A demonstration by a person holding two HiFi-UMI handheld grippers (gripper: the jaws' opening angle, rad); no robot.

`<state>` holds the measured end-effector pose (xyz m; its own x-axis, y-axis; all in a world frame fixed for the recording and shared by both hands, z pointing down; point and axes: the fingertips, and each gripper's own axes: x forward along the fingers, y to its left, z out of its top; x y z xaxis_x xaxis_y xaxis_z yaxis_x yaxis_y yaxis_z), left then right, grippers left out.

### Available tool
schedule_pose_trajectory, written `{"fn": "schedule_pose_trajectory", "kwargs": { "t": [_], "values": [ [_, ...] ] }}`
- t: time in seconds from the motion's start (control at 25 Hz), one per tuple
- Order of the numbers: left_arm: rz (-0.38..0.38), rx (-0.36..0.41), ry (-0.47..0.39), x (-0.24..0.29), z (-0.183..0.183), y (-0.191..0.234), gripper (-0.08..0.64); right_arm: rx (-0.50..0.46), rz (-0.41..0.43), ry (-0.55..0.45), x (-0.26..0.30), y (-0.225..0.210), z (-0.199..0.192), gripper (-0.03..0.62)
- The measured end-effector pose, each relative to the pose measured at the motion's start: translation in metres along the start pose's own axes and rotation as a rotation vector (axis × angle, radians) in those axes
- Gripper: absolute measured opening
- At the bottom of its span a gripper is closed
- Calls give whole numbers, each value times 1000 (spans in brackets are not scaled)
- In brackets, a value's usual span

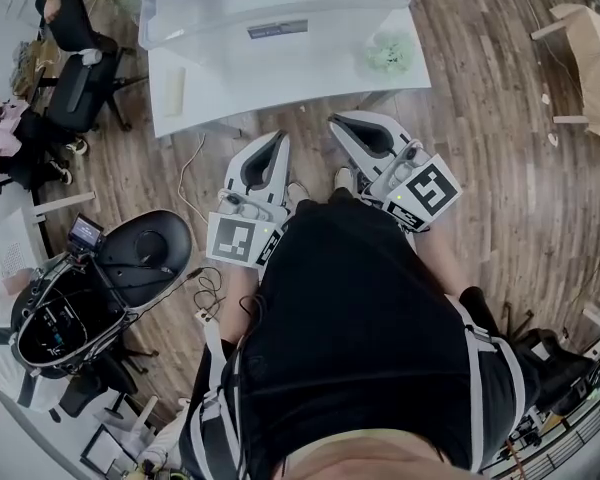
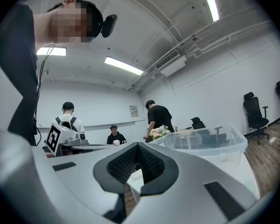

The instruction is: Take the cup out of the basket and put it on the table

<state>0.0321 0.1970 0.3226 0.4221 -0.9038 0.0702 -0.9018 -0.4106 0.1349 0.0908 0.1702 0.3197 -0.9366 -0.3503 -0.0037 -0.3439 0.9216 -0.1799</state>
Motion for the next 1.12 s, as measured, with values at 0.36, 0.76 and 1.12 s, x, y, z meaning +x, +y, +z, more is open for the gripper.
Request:
{"fn": "schedule_pose_trajectory", "kwargs": {
  "t": [0.36,0.76,1.12],
  "values": [
    [12,6,17,20,-6,-6,17,3,-37,0,-15,-35,-2,18],
    [26,17,30,60,-8,-34,17,5,25,21,-36,-60,-4,18],
    [59,9,47,86,-16,-33,17,37,50,31,-36,-88,-13,18]
  ]
}}
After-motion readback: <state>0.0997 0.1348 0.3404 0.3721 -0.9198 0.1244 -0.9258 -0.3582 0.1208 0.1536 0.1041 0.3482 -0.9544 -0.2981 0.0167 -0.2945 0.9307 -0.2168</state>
